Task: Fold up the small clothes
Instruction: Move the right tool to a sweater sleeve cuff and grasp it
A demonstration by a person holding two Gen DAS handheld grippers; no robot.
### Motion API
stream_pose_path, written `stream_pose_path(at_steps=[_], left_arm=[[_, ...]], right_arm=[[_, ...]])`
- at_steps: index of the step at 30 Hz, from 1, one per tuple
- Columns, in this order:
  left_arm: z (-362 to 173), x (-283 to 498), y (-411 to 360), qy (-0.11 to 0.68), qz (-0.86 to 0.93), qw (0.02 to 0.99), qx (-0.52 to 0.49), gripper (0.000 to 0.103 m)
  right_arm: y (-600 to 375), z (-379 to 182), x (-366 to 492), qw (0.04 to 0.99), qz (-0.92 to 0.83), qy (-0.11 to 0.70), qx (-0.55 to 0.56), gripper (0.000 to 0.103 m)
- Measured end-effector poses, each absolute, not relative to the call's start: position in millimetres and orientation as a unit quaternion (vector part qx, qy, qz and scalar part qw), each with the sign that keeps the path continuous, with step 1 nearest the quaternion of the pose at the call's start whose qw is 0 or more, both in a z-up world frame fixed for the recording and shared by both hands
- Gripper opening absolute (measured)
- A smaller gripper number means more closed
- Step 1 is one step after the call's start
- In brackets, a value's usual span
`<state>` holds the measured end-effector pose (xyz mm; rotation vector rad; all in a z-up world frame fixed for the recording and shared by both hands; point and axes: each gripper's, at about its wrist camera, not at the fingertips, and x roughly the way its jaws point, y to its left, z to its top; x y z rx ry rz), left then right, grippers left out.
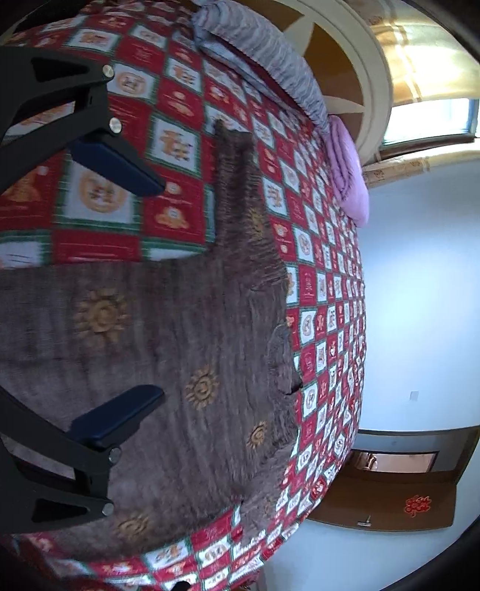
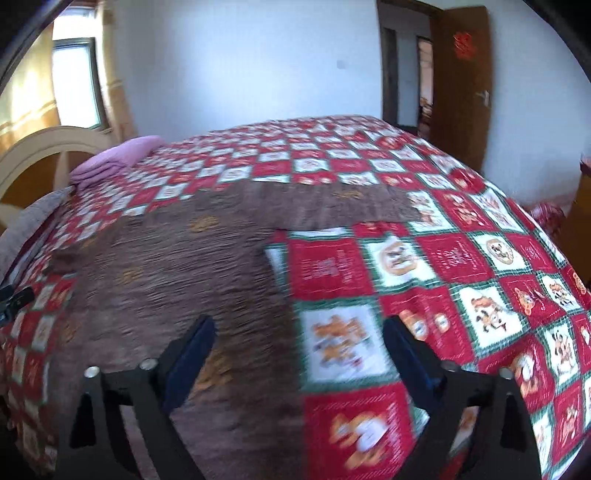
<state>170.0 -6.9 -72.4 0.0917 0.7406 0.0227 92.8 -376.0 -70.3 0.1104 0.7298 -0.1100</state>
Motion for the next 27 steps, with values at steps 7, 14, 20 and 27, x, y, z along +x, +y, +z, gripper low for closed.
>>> stream_pose_path(at_steps=[7, 14, 20, 27], left_arm=[[-95, 229, -14, 0.352, 0.035, 0.932, 0.074, 0.103], [-116, 283, -10, 0.368, 0.069, 0.923, 0.089, 0.103], [-133, 315, -8, 0.391, 0.086, 0.913, 0.079, 0.103], [-151, 345, -6, 0.426, 0.094, 0.897, 0.065, 0.103]], right_arm=[[-442, -92, 147, 0.911, -0.071, 0.391, 0.107, 0.058], [-499, -97, 207, 0.909, -0.099, 0.383, 0.128, 0.049], [-533, -93, 265, 0.909, -0.117, 0.379, 0.128, 0.049], [-563, -114, 330, 0.893, -0.13, 0.409, 0.134, 0.049]])
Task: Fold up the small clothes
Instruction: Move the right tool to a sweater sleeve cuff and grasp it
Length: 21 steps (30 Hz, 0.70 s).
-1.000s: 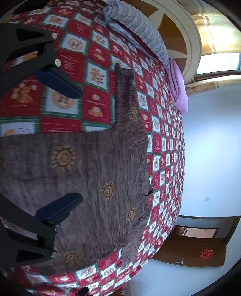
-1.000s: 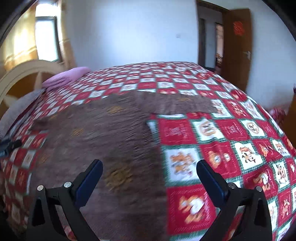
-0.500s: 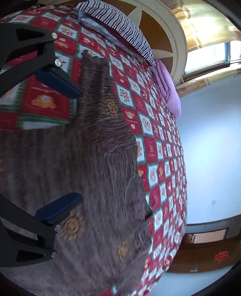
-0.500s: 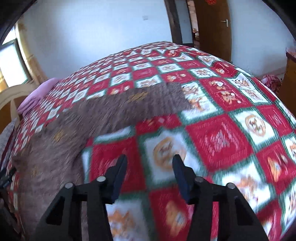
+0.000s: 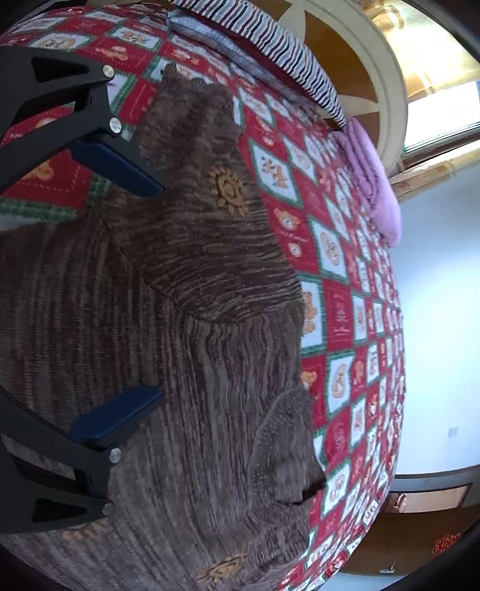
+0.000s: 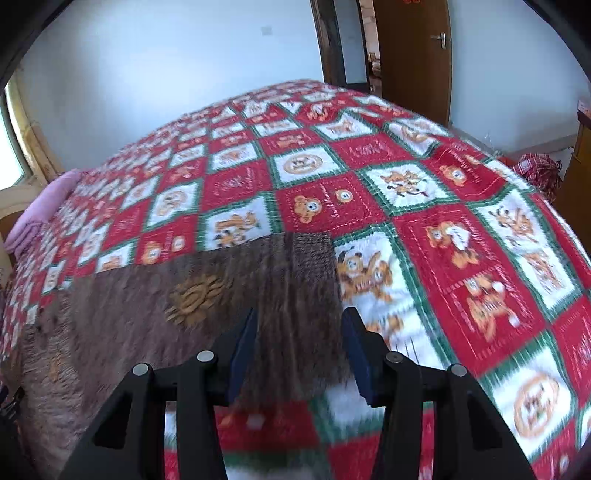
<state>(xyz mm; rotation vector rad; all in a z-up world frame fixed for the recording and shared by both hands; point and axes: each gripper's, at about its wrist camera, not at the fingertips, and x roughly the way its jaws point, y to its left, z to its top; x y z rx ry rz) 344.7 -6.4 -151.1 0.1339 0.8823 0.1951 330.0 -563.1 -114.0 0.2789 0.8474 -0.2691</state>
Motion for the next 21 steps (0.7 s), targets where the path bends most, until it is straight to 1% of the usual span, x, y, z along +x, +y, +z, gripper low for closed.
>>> stream_pose_path(at_steps=[2, 4, 7, 8, 9, 10, 15, 21], left_arm=[[-153, 347, -7, 0.432, 0.091, 0.896, 0.058, 0.103], [-156, 349, -6, 0.439, 0.091, 0.892, 0.05, 0.103], [-157, 348, -5, 0.44, 0.088, 0.893, 0.042, 0.103], [-158, 348, -5, 0.441, 0.086, 0.893, 0.04, 0.103], [-159, 348, -4, 0.443, 0.083, 0.892, 0.038, 0.103], [-161, 350, -4, 0.448, 0.078, 0.89, 0.032, 0.103], [-164, 351, 3, 0.459, 0.052, 0.887, 0.004, 0.103], [-163, 349, -1, 0.456, 0.044, 0.889, 0.01, 0.103]], right_arm=[[-570, -120, 340, 0.89, -0.132, 0.415, 0.139, 0.049], [-577, -127, 349, 0.883, -0.14, 0.425, 0.144, 0.041], [-584, -131, 359, 0.882, -0.134, 0.426, 0.15, 0.035], [-584, -131, 360, 0.882, -0.128, 0.426, 0.151, 0.024], [-584, -131, 361, 0.882, -0.122, 0.428, 0.153, 0.01], [-583, -131, 363, 0.881, -0.112, 0.43, 0.16, 0.008], [-566, -114, 361, 0.89, -0.094, 0.42, 0.152, 0.006], [-528, -63, 351, 0.907, -0.083, 0.394, 0.125, 0.005]])
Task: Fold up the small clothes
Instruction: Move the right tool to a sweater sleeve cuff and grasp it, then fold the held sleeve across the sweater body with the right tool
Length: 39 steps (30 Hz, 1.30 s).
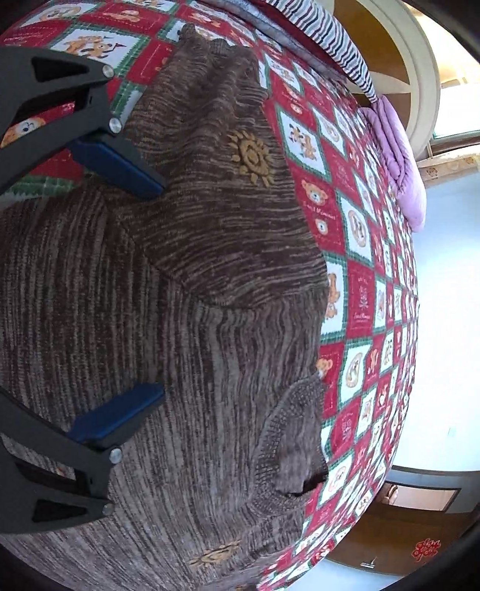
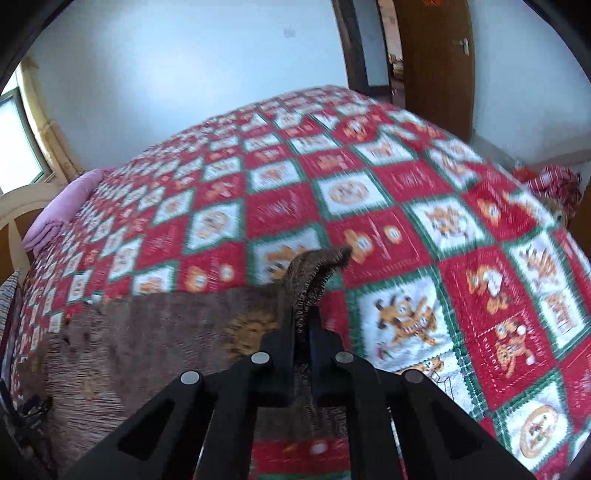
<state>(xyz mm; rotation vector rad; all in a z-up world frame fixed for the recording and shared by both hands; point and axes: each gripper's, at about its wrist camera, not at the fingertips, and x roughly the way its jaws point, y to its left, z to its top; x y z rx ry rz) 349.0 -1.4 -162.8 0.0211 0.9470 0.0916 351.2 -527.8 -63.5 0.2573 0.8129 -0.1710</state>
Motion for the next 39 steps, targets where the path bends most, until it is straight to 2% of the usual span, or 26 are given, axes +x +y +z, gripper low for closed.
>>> stream_pose_path(at_steps=[11, 21, 27, 31, 34, 35, 37, 38, 39], left_arm=[[-155, 340, 3, 0.431, 0.009, 0.902, -0.015, 0.103], [-156, 338, 19, 0.422, -0.005, 0.904, -0.066, 0.103], [-157, 337, 20, 0.421, -0.008, 0.904, -0.071, 0.103], [-157, 337, 21, 0.421, -0.008, 0.904, -0.072, 0.103], [-158, 337, 20, 0.423, -0.008, 0.903, -0.072, 0.103], [-158, 337, 20, 0.423, -0.008, 0.903, -0.072, 0.103], [-158, 336, 20, 0.423, -0.009, 0.903, -0.073, 0.103], [-158, 336, 21, 0.423, -0.009, 0.903, -0.074, 0.103], [-158, 337, 21, 0.423, -0.009, 0.903, -0.075, 0.103]], right_arm=[[-433, 6, 348, 0.922, -0.04, 0.379, 0.072, 0.005], [-324, 31, 355, 0.919, 0.036, 0.39, 0.047, 0.005], [-259, 13, 367, 0.912, 0.083, 0.399, 0.045, 0.005], [-214, -26, 382, 0.902, 0.116, 0.413, 0.052, 0.005], [-178, -75, 395, 0.89, 0.15, 0.425, 0.067, 0.007], [-169, -91, 398, 0.883, 0.156, 0.437, 0.068, 0.01], [-155, -130, 406, 0.855, 0.161, 0.486, 0.083, 0.034], [-153, -141, 406, 0.841, 0.169, 0.503, 0.102, 0.054], [-153, -148, 403, 0.833, 0.18, 0.508, 0.125, 0.059]])
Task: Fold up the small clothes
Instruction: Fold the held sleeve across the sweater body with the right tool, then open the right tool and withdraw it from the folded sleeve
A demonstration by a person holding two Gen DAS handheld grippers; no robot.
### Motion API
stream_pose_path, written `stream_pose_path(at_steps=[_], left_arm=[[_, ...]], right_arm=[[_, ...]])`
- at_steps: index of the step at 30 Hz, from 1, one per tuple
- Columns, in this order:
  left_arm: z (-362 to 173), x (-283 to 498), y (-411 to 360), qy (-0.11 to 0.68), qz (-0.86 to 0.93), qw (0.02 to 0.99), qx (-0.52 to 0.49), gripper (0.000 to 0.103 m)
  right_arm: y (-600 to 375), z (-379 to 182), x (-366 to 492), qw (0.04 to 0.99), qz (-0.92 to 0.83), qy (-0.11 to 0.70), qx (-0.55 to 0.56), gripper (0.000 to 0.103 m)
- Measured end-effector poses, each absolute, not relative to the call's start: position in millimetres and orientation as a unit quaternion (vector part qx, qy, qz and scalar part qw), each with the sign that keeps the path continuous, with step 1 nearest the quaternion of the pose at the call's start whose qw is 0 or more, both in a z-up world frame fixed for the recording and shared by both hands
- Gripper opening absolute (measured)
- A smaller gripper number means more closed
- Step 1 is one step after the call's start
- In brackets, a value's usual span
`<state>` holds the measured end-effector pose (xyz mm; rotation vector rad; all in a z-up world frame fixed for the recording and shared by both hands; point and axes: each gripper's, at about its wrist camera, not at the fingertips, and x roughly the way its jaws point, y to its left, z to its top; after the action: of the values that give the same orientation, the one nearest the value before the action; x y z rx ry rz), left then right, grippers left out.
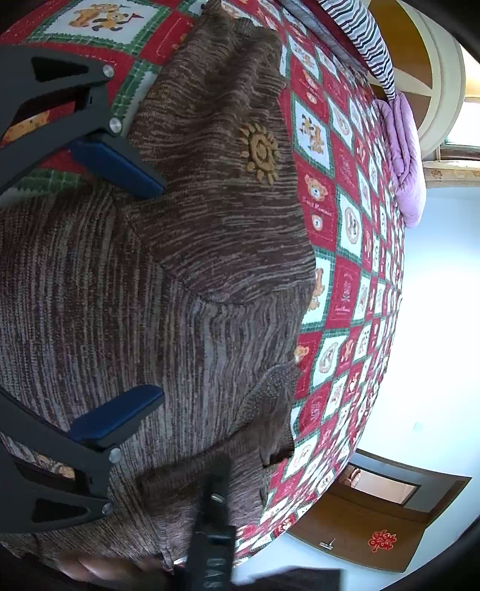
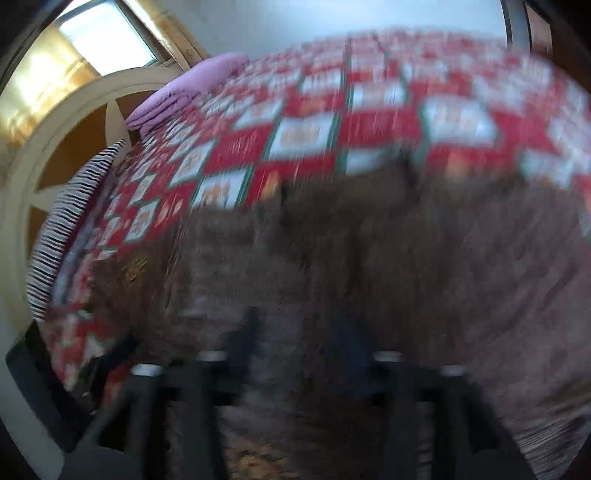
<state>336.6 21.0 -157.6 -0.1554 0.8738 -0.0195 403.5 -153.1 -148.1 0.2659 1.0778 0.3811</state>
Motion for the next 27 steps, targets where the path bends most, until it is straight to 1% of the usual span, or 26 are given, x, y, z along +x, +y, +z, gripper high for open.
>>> stream_pose_path(at_steps=[5, 7, 11, 13, 14, 17, 18, 21, 23, 25, 27], left_arm=[[-158, 337, 21, 0.424, -0.009, 0.903, -0.073, 0.103], [-156, 337, 20, 0.427, -0.008, 0.902, -0.07, 0.103], [-141, 331, 7, 0.419, -0.02, 0.907, -0.038, 0.103], [-130, 331, -8, 0.42, -0.029, 0.907, -0.011, 0.103], [-125, 332, -17, 0.42, -0.034, 0.907, 0.0, 0.103], [-115, 339, -46, 0.42, -0.048, 0.906, 0.018, 0.103], [-114, 340, -54, 0.419, -0.055, 0.906, 0.02, 0.103], [-119, 348, -80, 0.429, -0.078, 0.9, 0.019, 0.102], [-130, 355, -98, 0.443, -0.09, 0.892, 0.025, 0.094], [-146, 362, -113, 0.465, -0.092, 0.88, 0.036, 0.076], [-155, 365, -117, 0.472, -0.096, 0.876, 0.031, 0.07]], right_arm=[[-184, -126, 371, 0.85, 0.204, 0.466, 0.135, 0.059], [-205, -114, 358, 0.865, 0.189, 0.451, 0.116, 0.059], [-236, -101, 324, 0.91, 0.09, 0.404, -0.01, 0.059], [-252, -103, 312, 0.919, 0.062, 0.385, -0.053, 0.059], [-261, -104, 310, 0.921, 0.055, 0.381, -0.054, 0.059], [-296, -105, 308, 0.923, 0.04, 0.382, -0.001, 0.06], [-312, -105, 304, 0.925, 0.032, 0.378, 0.03, 0.06], [-341, -111, 292, 0.927, 0.015, 0.369, 0.06, 0.06], [-348, -118, 283, 0.929, 0.004, 0.366, 0.06, 0.06], [-362, -126, 276, 0.93, -0.003, 0.361, 0.069, 0.06], [-376, -133, 271, 0.927, -0.009, 0.364, 0.095, 0.06]])
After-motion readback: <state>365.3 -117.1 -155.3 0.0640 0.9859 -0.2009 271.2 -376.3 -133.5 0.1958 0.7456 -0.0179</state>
